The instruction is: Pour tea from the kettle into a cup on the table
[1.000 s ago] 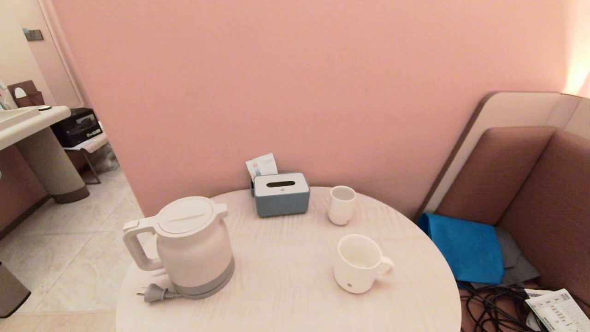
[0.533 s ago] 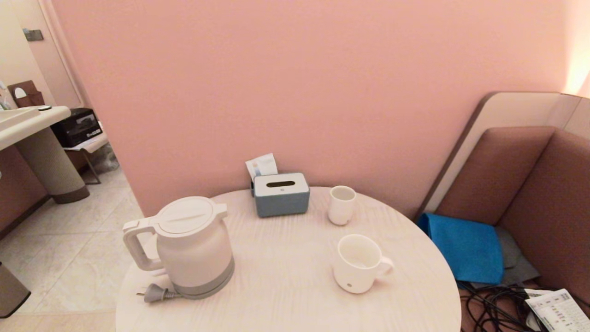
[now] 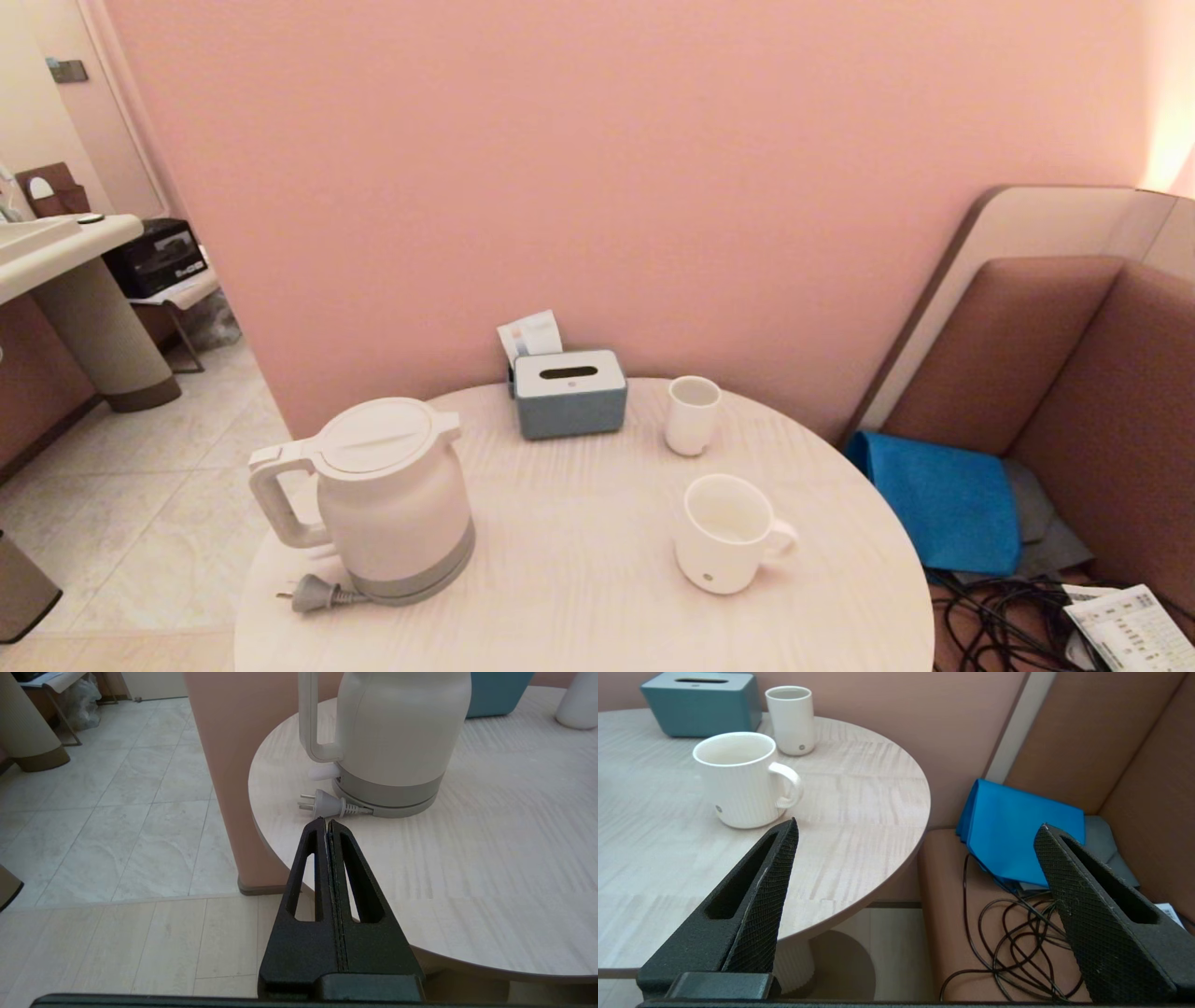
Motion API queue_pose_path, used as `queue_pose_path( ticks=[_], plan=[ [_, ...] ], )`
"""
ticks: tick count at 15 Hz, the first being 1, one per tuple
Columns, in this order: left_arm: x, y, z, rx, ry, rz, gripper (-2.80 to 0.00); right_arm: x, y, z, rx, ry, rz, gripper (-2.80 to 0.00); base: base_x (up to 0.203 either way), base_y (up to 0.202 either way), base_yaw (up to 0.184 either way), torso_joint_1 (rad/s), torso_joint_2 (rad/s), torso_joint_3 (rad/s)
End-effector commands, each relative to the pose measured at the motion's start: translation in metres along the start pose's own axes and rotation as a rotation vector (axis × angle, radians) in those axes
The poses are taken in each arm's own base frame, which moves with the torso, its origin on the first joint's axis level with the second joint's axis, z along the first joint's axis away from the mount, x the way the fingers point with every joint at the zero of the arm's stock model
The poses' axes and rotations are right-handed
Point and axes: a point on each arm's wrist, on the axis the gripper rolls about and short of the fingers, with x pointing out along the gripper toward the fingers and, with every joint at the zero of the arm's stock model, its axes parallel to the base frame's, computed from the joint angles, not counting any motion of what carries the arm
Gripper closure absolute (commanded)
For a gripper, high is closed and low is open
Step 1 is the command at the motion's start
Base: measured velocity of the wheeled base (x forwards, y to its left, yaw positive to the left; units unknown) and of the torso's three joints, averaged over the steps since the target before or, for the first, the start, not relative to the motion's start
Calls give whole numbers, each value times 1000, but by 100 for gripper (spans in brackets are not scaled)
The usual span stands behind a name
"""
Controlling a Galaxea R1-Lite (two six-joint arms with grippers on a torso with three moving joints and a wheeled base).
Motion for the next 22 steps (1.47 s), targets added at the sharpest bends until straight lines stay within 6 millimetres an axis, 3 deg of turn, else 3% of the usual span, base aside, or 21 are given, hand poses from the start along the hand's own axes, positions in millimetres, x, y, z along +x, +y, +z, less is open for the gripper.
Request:
queue_pose_path(
  ticks=[1,22],
  plan=[
    [0,0,0,-1,0,0,0,0,0,-1,2,3,-3,-280,0,0,0,0,0,0],
    [0,0,0,-1,2,0,0,0,0,-1,44,5,-14,-280,0,0,0,0,0,0]
  ],
)
